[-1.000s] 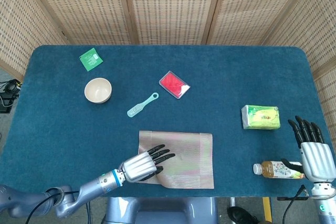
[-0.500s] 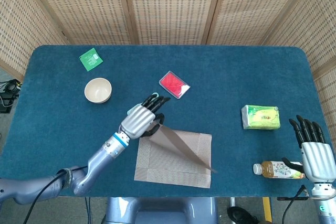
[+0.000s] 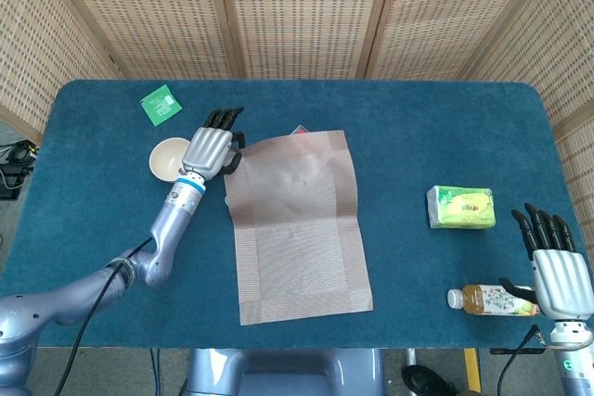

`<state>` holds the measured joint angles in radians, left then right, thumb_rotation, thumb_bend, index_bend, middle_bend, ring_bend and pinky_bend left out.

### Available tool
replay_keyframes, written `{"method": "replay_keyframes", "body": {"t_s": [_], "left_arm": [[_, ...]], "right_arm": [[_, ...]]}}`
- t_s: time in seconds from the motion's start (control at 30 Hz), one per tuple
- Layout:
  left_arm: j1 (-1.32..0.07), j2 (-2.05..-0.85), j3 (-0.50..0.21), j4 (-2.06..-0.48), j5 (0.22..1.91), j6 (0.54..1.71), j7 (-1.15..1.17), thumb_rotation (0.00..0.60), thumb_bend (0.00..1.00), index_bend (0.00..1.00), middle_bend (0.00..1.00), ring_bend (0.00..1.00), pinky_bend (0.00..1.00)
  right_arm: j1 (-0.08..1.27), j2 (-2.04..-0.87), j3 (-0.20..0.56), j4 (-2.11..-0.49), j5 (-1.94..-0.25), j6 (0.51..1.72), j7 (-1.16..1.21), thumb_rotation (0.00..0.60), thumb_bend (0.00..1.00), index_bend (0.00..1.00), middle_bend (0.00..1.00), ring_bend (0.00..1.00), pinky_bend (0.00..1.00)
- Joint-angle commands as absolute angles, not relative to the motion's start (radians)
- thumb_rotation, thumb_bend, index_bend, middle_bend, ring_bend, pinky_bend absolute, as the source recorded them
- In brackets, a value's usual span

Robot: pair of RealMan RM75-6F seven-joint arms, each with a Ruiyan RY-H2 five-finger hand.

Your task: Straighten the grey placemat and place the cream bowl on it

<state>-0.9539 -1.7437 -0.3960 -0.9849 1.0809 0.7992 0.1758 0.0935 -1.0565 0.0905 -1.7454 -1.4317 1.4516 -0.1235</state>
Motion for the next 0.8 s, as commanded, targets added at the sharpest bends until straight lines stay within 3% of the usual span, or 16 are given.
{"method": "replay_keyframes", "body": {"t_s": [0.03,0.1,0.13,0.33,0.8], "left_arm": [[-0.971,-1.773,-0.391,-0.918,1.079,0.772,0.114,0.600,0.33,0.41,0.00,0.00,0.00],[-0.971,-1.774,-0.389,-0.901,1.091,0.770,0.071,0.600,0.08,0.08,0.00,0.00,0.00],[-0.970,-1.772,-0.390,-0.898,1.099,0.783,0.058,0.600,0.01,0.00,0.00,0.00,0.00],[-0.935,-1.707,-0.372,-0.965,1.160,0.893,0.055,0.600,0.00,0.00,0.00,0.00,0.00],[-0.633,-1.294,-0.300,-1.585,1.106,1.195,0.294,0.600,0.00,0.00,0.00,0.00,0.00]], "right_arm": [[0.097,-1.059,0.092,-1.743,-1.425,1.445,-0.129,0.600,0.00,0.00,0.00,0.00,0.00],[0.098,-1.061,0.092,-1.742,-1.421,1.442,-0.132,0.600,0.00,0.00,0.00,0.00,0.00],[0.098,-1.062,0.092,-1.741,-1.420,1.441,-0.133,0.600,0.00,0.00,0.00,0.00,0.00],[0.101,-1.069,0.090,-1.732,-1.426,1.439,-0.136,0.600,0.00,0.00,0.00,0.00,0.00],[0.180,-1.137,0.040,-1.631,-1.592,1.372,-0.259,0.600,0.00,0.00,0.00,0.00,0.00]]}}
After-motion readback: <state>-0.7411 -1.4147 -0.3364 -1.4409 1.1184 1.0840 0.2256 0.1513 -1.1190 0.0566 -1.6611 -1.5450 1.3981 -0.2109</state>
